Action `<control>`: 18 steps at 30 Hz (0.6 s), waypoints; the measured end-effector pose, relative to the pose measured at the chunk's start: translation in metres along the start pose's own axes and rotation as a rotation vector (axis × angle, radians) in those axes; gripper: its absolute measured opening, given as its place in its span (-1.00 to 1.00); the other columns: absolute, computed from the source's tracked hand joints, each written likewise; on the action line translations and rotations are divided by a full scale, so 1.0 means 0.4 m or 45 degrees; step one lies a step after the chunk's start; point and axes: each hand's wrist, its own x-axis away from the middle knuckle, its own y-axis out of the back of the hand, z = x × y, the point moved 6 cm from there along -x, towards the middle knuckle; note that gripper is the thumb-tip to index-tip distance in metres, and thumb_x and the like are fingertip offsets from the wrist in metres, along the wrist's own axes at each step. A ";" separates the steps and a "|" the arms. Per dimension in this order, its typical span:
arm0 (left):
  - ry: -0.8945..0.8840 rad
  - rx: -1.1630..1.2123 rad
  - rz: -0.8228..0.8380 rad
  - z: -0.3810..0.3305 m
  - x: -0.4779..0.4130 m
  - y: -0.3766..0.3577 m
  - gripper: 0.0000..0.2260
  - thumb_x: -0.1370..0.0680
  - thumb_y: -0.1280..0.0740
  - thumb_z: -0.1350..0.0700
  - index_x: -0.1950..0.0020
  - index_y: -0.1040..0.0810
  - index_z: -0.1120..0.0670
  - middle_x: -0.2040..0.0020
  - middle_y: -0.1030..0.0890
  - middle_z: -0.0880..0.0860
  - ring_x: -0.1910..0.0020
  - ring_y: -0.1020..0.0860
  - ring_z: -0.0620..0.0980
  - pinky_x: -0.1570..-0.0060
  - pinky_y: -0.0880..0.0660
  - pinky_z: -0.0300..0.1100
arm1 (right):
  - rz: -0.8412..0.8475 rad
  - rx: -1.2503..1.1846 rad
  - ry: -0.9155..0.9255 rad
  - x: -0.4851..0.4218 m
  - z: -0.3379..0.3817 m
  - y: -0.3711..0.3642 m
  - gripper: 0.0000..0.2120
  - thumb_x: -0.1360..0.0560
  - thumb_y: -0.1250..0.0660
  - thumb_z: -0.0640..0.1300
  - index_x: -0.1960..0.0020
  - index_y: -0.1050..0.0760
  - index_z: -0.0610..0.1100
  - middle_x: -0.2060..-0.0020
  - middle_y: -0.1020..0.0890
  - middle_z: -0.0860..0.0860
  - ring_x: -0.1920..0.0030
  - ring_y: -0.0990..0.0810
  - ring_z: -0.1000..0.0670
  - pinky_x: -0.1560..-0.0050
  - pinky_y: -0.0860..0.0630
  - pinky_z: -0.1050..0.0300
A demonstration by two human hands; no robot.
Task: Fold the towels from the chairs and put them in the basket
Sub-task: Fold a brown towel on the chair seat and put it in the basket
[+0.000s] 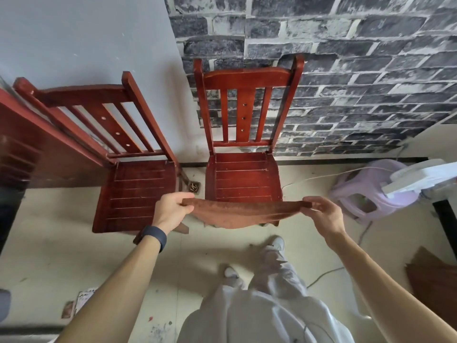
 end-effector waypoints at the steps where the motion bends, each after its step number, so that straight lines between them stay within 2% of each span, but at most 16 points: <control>1: -0.033 -0.117 -0.015 0.007 0.004 -0.009 -0.71 -0.47 -0.48 0.18 -0.17 -0.69 -0.02 -0.09 -0.70 0.01 -0.06 -0.59 -0.08 -0.02 -0.41 -0.31 | -0.002 0.116 0.041 0.007 -0.019 0.001 -0.72 -0.41 -0.53 -0.27 -0.06 -0.67 0.00 0.11 -0.69 0.03 0.11 -0.63 0.02 0.07 -0.48 0.19; 4: -0.118 -0.424 -0.059 0.035 -0.002 -0.039 -0.78 -0.54 -0.41 0.10 -0.17 -0.68 -0.02 -0.09 -0.70 0.05 -0.09 -0.63 0.08 -0.05 -0.52 -0.15 | 0.008 0.333 0.093 0.015 -0.051 -0.001 -0.77 -0.44 -0.52 -0.18 -0.07 -0.68 0.03 0.12 -0.69 0.08 0.11 -0.64 0.07 0.01 -0.48 0.18; 6: -0.172 -0.670 -0.070 0.037 -0.012 -0.057 -0.80 -0.58 -0.34 0.03 -0.17 -0.67 -0.07 -0.08 -0.68 0.05 -0.05 -0.62 0.15 0.02 -0.55 -0.04 | 0.002 0.434 0.163 0.007 -0.045 -0.003 -0.84 -0.46 -0.50 -0.18 -0.01 -0.69 0.01 0.16 -0.67 0.10 0.15 -0.62 0.11 -0.02 -0.51 0.17; 10: -0.312 -1.054 -0.065 0.007 -0.078 -0.092 -0.78 -0.65 -0.20 -0.03 -0.17 -0.62 -0.10 -0.05 -0.66 0.03 0.02 -0.61 0.14 0.13 -0.51 -0.05 | -0.029 0.578 0.279 -0.079 -0.019 -0.015 -0.90 -0.45 -0.50 -0.19 0.06 -0.69 -0.02 0.17 -0.68 0.05 0.17 -0.63 0.04 0.00 -0.52 0.13; 15: -0.189 -1.117 -0.069 -0.040 -0.279 -0.140 -0.75 -0.67 -0.09 -0.08 -0.20 -0.52 -0.11 -0.02 -0.65 0.02 0.03 -0.62 0.11 0.22 -0.35 -0.13 | 0.003 0.732 0.226 -0.325 0.001 -0.096 -0.89 -0.45 -0.47 -0.09 0.04 -0.68 0.06 0.12 -0.68 0.02 0.15 -0.66 -0.08 0.05 -0.56 0.07; 18: -0.048 -1.133 -0.084 -0.042 -0.437 -0.190 -0.74 -0.67 -0.11 -0.11 -0.20 -0.54 -0.10 -0.03 -0.66 0.06 0.02 -0.64 0.14 0.23 -0.35 -0.15 | 0.015 0.782 0.224 -0.498 -0.008 -0.178 -0.85 -0.47 -0.42 -0.07 -0.03 -0.66 0.04 0.06 -0.68 -0.03 0.09 -0.64 -0.17 0.08 -0.53 0.06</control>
